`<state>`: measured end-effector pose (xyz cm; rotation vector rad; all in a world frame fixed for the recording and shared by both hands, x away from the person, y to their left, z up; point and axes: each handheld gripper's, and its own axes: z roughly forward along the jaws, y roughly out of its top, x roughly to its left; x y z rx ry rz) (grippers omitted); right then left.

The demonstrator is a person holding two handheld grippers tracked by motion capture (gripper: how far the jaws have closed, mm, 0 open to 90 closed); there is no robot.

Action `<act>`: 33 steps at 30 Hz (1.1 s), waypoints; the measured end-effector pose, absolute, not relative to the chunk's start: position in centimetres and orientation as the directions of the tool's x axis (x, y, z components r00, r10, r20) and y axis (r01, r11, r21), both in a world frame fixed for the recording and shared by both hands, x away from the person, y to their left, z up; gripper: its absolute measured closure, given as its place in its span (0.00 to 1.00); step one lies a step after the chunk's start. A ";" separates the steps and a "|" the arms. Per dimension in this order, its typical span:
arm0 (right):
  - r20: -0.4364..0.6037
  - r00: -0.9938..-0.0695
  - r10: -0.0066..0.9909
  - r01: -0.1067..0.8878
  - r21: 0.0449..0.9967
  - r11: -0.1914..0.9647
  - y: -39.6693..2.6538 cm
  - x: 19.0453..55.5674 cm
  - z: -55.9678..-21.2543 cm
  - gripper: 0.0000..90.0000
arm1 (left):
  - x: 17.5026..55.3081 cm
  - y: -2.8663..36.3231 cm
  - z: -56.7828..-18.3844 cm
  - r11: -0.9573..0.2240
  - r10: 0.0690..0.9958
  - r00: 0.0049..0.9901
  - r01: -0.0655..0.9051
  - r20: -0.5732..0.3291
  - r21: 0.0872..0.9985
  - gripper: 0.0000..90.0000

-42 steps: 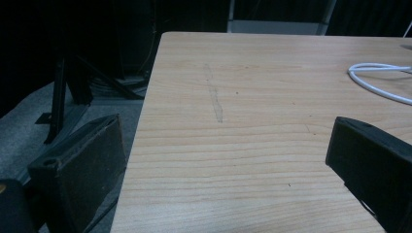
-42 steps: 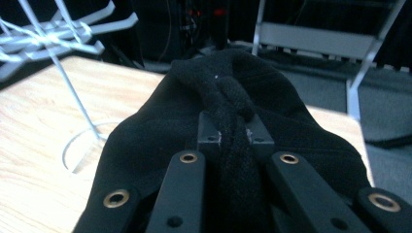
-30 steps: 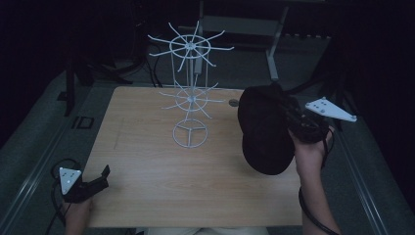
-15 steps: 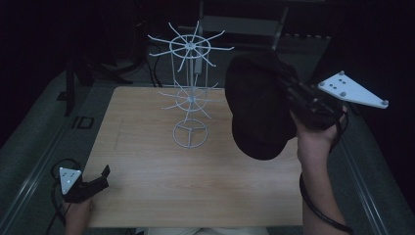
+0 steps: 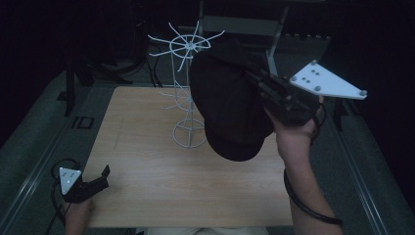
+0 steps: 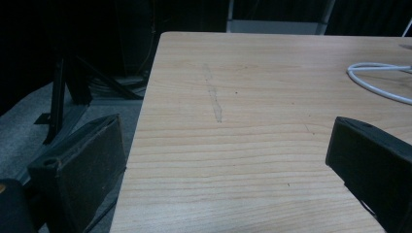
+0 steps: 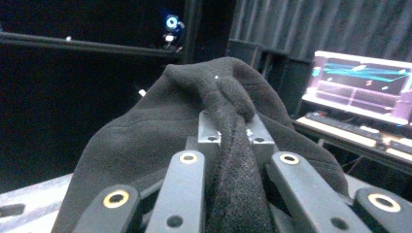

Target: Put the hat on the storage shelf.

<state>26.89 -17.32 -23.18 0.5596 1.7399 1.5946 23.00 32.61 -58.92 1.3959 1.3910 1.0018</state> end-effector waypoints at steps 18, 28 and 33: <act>-0.141 -0.718 0.682 -0.048 0.987 0.154 -16.0 29.1 -28.2 0.90 | 23.0 32.6 -58.9 0.034 0.998 0.042 0.273 -0.047 0.961 0.02; -0.120 -0.716 0.687 -0.003 0.986 0.169 -15.6 30.3 -30.7 0.89 | 23.0 32.6 -58.9 0.034 0.998 0.043 0.273 -0.047 0.962 0.02; -0.115 -0.715 0.690 0.007 0.985 0.172 -15.5 30.7 -31.3 0.87 | 23.0 32.6 -58.9 0.034 0.998 0.043 0.273 -0.048 0.961 0.02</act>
